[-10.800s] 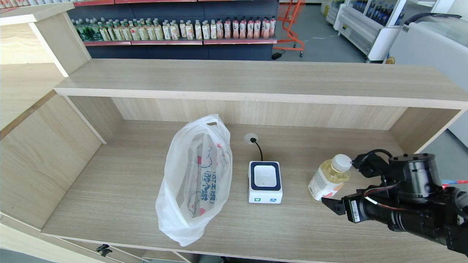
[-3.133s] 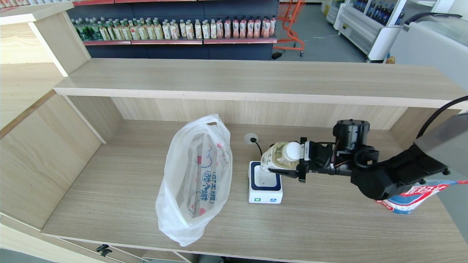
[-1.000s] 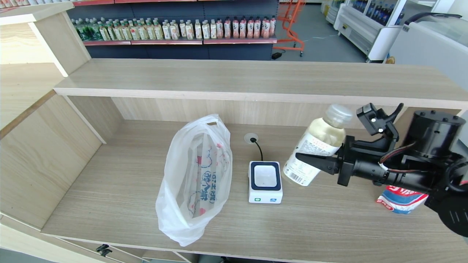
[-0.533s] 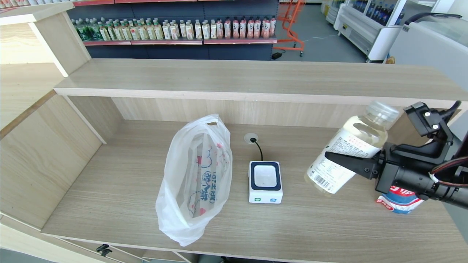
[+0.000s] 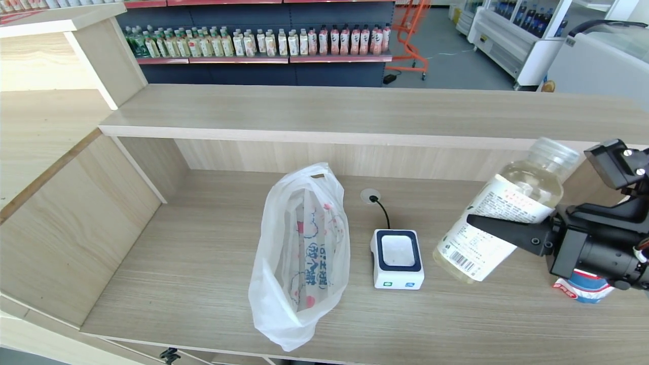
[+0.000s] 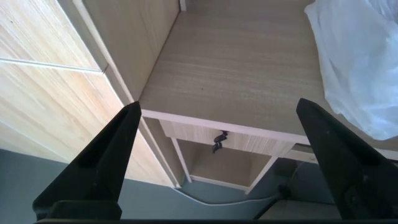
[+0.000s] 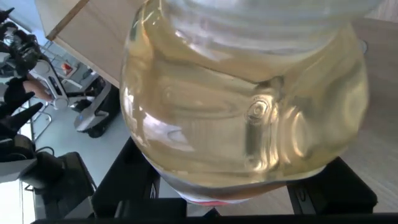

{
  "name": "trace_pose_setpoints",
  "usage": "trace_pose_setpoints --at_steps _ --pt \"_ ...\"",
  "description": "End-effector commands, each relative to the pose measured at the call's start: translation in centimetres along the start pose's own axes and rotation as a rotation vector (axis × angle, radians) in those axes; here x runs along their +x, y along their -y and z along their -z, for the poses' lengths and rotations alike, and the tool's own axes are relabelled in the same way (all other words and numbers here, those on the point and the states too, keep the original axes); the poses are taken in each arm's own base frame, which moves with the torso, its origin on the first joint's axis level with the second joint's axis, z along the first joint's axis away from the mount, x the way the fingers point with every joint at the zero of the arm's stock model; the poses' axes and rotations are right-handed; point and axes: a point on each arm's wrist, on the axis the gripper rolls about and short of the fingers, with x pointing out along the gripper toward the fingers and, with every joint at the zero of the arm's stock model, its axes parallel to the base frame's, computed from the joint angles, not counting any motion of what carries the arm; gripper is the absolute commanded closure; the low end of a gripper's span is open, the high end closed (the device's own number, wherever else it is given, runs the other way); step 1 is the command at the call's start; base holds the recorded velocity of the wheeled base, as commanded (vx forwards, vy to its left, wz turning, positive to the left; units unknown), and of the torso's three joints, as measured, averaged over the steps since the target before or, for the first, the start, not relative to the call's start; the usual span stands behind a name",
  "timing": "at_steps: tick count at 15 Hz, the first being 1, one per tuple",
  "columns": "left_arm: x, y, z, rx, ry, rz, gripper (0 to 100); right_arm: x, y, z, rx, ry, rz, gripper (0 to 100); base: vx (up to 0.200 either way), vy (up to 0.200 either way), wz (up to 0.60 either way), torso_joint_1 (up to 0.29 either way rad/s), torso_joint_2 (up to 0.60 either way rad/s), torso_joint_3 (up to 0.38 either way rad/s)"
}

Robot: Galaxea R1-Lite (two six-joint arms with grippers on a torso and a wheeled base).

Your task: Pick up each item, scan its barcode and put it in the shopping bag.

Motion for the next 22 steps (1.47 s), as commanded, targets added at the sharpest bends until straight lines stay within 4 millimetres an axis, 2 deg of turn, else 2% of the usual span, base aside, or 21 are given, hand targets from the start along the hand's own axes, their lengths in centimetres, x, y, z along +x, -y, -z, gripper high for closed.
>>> trace_pose_setpoints --at_steps 1,4,6,11,12,13,16,18,22 --pt "0.0 0.0 0.0 0.000 0.000 0.000 0 0.1 0.0 0.0 0.003 -0.004 0.009 100 0.000 0.200 0.00 0.002 0.01 0.012" --pt "0.0 0.0 0.0 0.001 0.000 0.000 0 1.5 0.6 0.9 0.092 -0.055 0.059 100 0.000 0.000 0.00 0.000 0.00 0.000" --pt "0.0 0.0 0.0 0.001 0.000 0.000 0 3.2 1.2 1.7 0.114 -0.092 0.094 100 0.000 0.000 0.00 0.000 0.00 0.000" --pt "0.0 0.0 0.0 0.002 -0.001 0.000 0 8.4 1.3 3.1 0.119 -0.160 0.096 100 0.000 0.000 0.00 0.000 0.00 0.000" --pt "0.0 0.0 0.0 0.002 -0.001 0.000 0 8.6 1.4 3.2 0.120 -0.164 0.100 100 0.000 0.000 0.00 0.000 0.00 0.000" --pt "0.0 0.0 0.0 0.001 0.000 0.000 0 10.6 2.5 4.5 0.133 -0.201 0.139 100 0.000 0.000 0.00 0.000 0.00 0.000" --pt "0.0 0.0 0.0 0.001 0.000 0.000 0 12.8 2.5 6.9 0.098 -0.238 0.099 100 0.000 0.000 0.00 0.000 0.00 0.000" --pt "0.0 0.0 0.0 0.001 0.000 0.000 0 15.6 2.7 9.1 0.021 -0.236 0.051 100 0.000 0.000 0.00 0.000 0.00 0.000" --pt "0.0 0.0 0.0 0.001 0.000 0.000 0 19.7 2.0 11.5 -0.093 -0.263 -0.026 100 0.000 0.000 0.00 0.000 0.00 0.000"
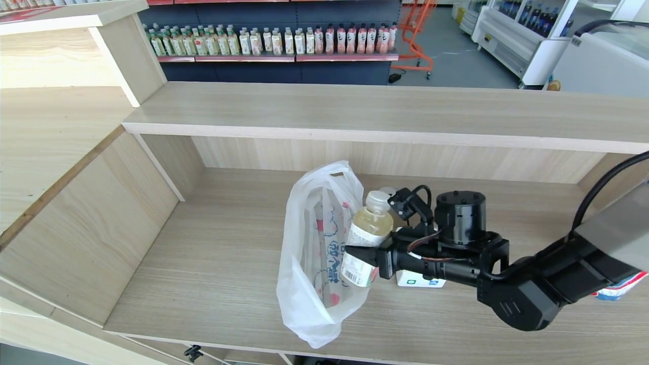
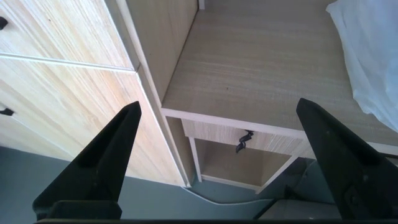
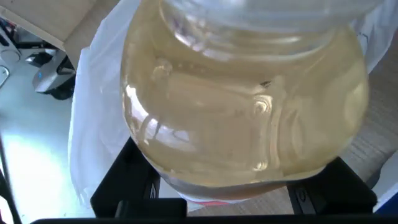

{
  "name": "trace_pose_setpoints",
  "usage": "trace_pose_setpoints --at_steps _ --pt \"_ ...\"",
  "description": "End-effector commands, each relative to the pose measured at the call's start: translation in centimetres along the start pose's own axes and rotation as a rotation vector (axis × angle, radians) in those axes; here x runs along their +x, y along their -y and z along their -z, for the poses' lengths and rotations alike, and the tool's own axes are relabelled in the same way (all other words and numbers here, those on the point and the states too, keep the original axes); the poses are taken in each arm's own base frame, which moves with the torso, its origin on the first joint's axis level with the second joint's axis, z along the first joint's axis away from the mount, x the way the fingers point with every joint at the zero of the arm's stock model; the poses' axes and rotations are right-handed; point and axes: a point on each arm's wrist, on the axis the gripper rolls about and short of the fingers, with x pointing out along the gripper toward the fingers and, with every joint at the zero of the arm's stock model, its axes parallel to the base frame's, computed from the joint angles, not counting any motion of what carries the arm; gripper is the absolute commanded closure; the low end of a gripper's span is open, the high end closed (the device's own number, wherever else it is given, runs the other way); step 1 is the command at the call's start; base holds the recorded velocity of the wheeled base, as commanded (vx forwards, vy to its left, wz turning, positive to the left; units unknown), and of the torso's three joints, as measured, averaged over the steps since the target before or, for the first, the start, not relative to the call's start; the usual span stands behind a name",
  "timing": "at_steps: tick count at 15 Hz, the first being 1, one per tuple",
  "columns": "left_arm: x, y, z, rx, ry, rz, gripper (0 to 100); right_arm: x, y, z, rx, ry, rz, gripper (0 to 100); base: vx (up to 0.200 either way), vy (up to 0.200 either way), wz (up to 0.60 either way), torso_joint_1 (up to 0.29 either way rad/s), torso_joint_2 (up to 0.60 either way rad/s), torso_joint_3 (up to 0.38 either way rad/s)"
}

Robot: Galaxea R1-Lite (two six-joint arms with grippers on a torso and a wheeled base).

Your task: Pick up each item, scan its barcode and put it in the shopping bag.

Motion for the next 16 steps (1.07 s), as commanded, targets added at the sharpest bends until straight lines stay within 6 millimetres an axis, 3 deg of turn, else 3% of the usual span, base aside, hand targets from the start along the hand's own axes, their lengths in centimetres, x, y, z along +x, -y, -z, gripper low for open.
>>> trace_pose_setpoints --at_steps 1,5,8,14,15,16 --pt "0.0 0.0 0.0 0.000 0.000 0.000 0 3.6 -0.4 2.0 -0.055 -0.033 -0.040 100 0.000 0.000 0.00 0.000 0.00 0.000" --pt "0.0 0.0 0.0 0.000 0.000 0.000 0 6.7 0.1 1.6 -0.224 0.062 -0.035 100 0.000 0.000 0.00 0.000 0.00 0.000" --pt "0.0 0.0 0.0 0.000 0.000 0.000 0 7.3 1.0 2.2 -0.317 0.105 -0.009 100 0.000 0.000 0.00 0.000 0.00 0.000" --pt "0.0 0.0 0.0 0.000 -0.001 0.000 0 8.1 1.5 3.8 -0.333 0.142 0.002 100 0.000 0.000 0.00 0.000 0.00 0.000" --pt "0.0 0.0 0.0 0.000 0.000 0.000 0 8.1 1.5 3.9 -0.335 0.139 0.002 0 0.000 0.000 0.00 0.000 0.00 0.000" --pt "0.0 0.0 0.0 0.000 0.000 0.000 0 8.1 1.5 3.8 -0.340 0.141 0.004 0 0.000 0.000 0.00 0.000 0.00 0.000"
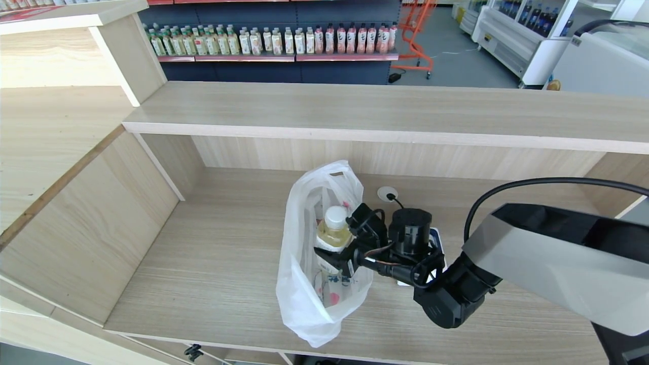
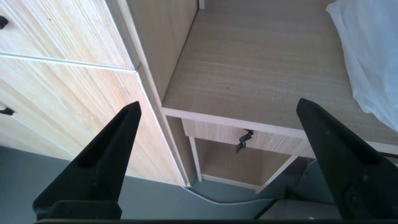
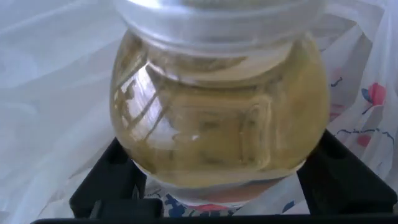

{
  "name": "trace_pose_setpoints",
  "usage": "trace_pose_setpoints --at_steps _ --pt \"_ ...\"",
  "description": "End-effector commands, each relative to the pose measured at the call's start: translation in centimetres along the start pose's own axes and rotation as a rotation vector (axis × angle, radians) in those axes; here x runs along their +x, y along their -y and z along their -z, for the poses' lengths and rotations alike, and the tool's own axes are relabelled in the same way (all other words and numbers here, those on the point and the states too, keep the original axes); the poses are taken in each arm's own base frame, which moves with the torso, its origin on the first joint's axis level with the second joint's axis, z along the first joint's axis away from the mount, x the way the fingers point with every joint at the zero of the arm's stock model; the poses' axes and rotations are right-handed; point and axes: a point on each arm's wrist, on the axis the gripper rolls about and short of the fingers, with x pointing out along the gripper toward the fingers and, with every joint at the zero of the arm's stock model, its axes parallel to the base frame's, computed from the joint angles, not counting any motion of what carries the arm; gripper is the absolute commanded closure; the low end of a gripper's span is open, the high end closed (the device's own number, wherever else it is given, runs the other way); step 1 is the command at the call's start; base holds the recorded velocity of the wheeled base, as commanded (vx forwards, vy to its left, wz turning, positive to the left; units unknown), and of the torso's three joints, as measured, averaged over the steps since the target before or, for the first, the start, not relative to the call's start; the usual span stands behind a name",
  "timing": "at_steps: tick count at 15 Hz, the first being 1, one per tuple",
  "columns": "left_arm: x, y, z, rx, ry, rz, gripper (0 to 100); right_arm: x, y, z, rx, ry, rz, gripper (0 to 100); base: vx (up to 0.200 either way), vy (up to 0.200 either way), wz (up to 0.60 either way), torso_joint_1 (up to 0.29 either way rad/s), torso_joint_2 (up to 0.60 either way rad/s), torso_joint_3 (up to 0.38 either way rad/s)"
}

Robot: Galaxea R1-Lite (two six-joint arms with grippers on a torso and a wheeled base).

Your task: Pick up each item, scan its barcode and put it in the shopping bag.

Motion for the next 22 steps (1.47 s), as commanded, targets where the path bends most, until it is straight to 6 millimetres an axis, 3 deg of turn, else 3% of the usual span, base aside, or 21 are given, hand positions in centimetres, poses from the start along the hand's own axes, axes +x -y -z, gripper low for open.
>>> trace_pose_setpoints --at_steps 1,4,7,9,10,13,16,20,22 --pt "0.0 0.0 0.0 0.000 0.000 0.000 0 -0.2 0.0 0.0 0.014 -0.014 -0.002 0 0.000 0.000 0.00 0.000 0.00 0.000" --pt "0.0 0.0 0.0 0.000 0.000 0.000 0 -2.6 0.2 -2.4 0.159 -0.023 0.010 0 0.000 0.000 0.00 0.000 0.00 0.000" --pt "0.0 0.0 0.0 0.000 0.000 0.000 0 -7.0 1.7 -8.1 0.413 0.036 0.047 0 0.000 0.000 0.00 0.000 0.00 0.000" --pt "0.0 0.0 0.0 0.000 0.000 0.000 0 -10.4 1.5 -12.3 0.499 0.075 0.049 0 0.000 0.000 0.00 0.000 0.00 0.000" --pt "0.0 0.0 0.0 0.000 0.000 0.000 0 -12.9 0.9 -13.2 0.505 0.056 0.059 0 0.000 0.000 0.00 0.000 0.00 0.000" --pt "0.0 0.0 0.0 0.000 0.000 0.000 0 -20.0 -1.4 -14.7 0.503 0.069 0.079 0 0.000 0.000 0.00 0.000 0.00 0.000" --pt "0.0 0.0 0.0 0.000 0.000 0.000 0 -24.2 -1.1 -15.0 0.528 0.022 0.176 0 0.000 0.000 0.00 0.000 0.00 0.000" --pt "0.0 0.0 0.0 0.000 0.000 0.000 0 -26.1 0.9 -14.1 0.553 0.007 0.316 0 0.000 0.000 0.00 0.000 0.00 0.000" --pt "0.0 0.0 0.0 0.000 0.000 0.000 0 -26.4 1.1 -13.8 0.566 -0.014 0.336 0 0.000 0.000 0.00 0.000 0.00 0.000"
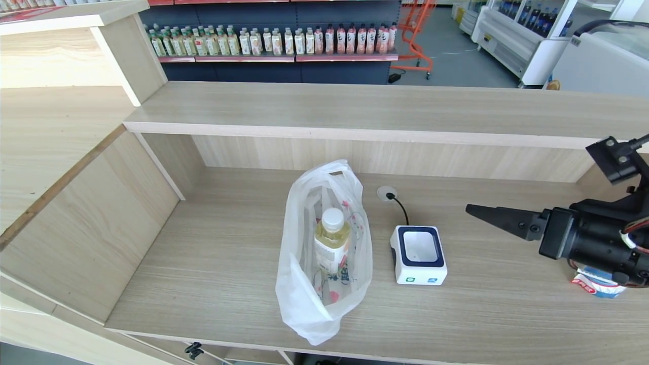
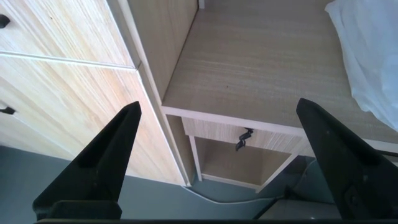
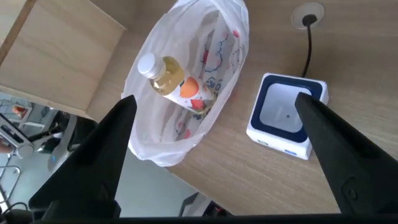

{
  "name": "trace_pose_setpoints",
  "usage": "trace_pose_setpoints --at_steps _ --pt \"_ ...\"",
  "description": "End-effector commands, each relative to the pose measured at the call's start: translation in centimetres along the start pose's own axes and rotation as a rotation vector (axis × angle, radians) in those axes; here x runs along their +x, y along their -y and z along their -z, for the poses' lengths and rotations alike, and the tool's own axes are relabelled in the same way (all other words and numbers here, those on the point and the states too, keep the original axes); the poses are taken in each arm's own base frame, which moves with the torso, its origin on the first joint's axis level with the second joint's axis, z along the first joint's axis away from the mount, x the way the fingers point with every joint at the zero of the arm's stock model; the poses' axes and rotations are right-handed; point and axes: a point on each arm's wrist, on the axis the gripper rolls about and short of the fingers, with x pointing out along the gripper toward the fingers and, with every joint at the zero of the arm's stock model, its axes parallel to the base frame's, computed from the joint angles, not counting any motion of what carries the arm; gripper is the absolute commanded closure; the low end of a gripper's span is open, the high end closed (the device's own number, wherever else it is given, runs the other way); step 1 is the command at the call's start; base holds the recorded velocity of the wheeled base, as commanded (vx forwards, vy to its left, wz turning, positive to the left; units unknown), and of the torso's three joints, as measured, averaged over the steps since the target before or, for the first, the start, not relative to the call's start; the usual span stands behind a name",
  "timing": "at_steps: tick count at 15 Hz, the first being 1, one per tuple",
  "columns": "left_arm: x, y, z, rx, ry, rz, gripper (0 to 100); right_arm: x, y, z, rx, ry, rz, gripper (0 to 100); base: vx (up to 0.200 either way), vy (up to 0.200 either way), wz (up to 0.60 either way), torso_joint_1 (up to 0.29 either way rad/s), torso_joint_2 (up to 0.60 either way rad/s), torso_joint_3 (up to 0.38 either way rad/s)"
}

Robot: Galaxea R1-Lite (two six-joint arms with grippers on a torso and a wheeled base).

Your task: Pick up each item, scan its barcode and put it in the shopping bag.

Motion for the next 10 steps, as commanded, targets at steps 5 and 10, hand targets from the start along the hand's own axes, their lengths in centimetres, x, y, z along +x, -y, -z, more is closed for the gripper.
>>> trace_pose_setpoints --at_steps 5,10 --pt "0.01 0.00 0.00 0.002 -0.001 -0.001 0 -0.70 0.08 -0.02 -0.003 0.015 0.013 0 -0.160 0.000 0.00 0.006 0.00 0.000" --pt "0.01 0.00 0.00 -0.001 -0.001 -0.001 0 -1.39 0.13 -0.17 -0.001 0.024 0.030 0 -0.040 0.000 0.00 0.000 0.00 0.000"
